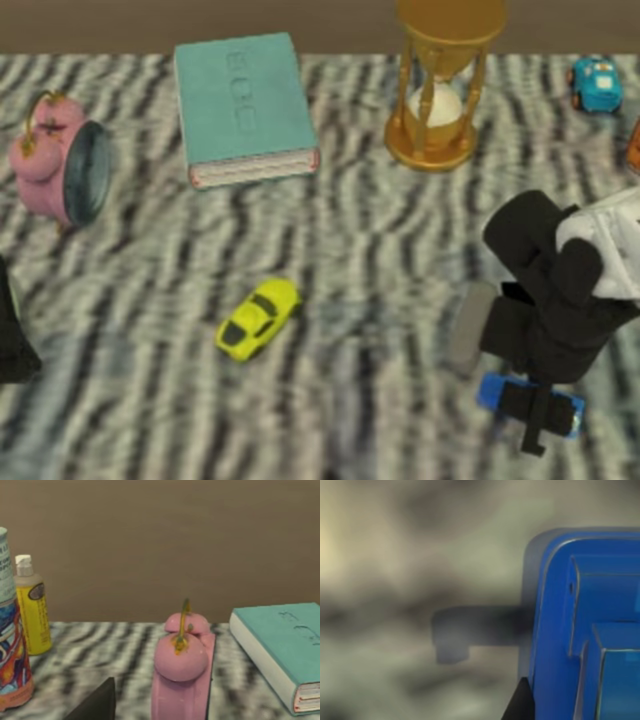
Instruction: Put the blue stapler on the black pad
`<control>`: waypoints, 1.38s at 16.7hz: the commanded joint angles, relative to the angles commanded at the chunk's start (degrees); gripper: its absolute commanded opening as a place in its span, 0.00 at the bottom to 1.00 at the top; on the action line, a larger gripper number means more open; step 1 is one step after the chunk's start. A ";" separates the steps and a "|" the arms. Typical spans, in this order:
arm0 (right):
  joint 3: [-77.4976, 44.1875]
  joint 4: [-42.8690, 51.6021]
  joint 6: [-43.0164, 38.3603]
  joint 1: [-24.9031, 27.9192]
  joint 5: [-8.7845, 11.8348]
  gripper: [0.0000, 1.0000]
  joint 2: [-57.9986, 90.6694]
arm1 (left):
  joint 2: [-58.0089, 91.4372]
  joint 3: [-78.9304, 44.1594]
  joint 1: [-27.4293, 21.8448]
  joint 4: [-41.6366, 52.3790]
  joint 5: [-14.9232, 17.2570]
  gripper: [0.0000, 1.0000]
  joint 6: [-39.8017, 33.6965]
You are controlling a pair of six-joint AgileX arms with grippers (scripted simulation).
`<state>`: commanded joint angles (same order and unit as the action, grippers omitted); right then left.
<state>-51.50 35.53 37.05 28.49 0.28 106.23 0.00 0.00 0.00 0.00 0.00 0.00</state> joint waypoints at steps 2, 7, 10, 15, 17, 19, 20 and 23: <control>-0.03 0.02 -0.06 -0.09 -0.01 0.00 -0.07 | 0.00 0.00 0.00 0.00 0.00 1.00 0.00; -4.39 6.87 -0.08 -0.21 0.03 0.00 -3.11 | 0.00 0.00 0.00 0.00 0.00 1.00 0.00; -8.66 16.69 0.25 0.08 0.04 0.00 -6.86 | 0.00 0.00 0.00 0.00 0.00 1.00 0.00; -12.58 23.66 0.38 0.22 0.02 0.00 -11.16 | 0.00 0.00 0.00 0.00 0.00 1.00 0.00; -12.58 23.66 0.38 0.22 0.02 0.00 -11.16 | 0.00 0.00 0.00 0.00 0.00 1.00 0.00; -12.57 23.59 0.42 0.05 0.04 0.00 -10.85 | 0.00 0.00 0.00 0.00 0.00 1.00 0.00; -13.29 23.89 1.15 -0.26 0.04 0.00 -10.37 | 0.00 0.00 0.00 0.00 0.00 1.00 0.00; -18.45 25.90 6.89 -2.67 0.07 0.00 -7.29 | 0.00 0.00 0.00 0.00 0.00 1.00 0.00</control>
<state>-69.95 61.43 43.94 25.82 0.35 98.94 0.00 0.00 0.00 0.00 0.00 0.00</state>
